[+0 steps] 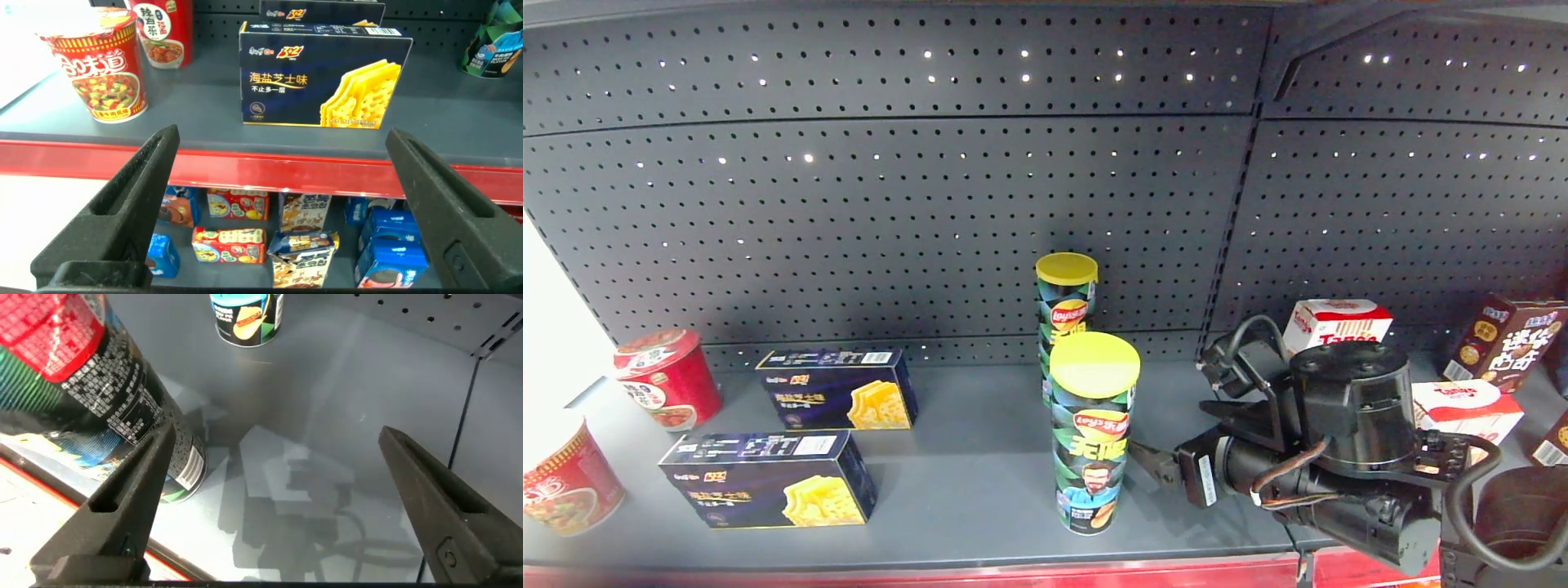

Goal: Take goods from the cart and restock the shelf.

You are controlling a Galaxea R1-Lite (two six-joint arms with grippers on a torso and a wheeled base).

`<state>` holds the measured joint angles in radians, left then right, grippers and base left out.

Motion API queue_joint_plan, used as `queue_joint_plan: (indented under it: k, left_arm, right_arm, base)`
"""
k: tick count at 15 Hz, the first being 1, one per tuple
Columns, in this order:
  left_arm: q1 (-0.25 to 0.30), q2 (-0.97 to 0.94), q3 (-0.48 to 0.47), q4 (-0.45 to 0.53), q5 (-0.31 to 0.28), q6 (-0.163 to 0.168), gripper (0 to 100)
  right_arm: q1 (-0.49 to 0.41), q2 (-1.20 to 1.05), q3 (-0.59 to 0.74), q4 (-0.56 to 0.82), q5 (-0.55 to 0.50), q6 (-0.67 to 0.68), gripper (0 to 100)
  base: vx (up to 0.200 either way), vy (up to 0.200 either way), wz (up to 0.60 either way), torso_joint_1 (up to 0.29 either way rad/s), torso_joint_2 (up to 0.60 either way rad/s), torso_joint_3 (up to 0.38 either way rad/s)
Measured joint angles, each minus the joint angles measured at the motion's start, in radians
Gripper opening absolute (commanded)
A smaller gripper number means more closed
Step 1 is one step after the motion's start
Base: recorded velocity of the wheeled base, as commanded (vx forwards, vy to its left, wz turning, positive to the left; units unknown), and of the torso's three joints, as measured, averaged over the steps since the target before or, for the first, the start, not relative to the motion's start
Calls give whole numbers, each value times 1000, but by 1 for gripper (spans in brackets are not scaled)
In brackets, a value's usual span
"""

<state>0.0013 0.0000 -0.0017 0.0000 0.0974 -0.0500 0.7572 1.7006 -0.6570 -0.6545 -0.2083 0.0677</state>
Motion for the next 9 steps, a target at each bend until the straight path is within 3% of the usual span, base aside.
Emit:
queue_joint_plan:
  k: [9]
  left_arm:
    - [0, 0, 0, 0, 0, 0, 100]
  right_arm:
    - [14, 26, -26, 1, 0, 0, 100]
  base:
    - [0, 0, 0, 0, 0, 0]
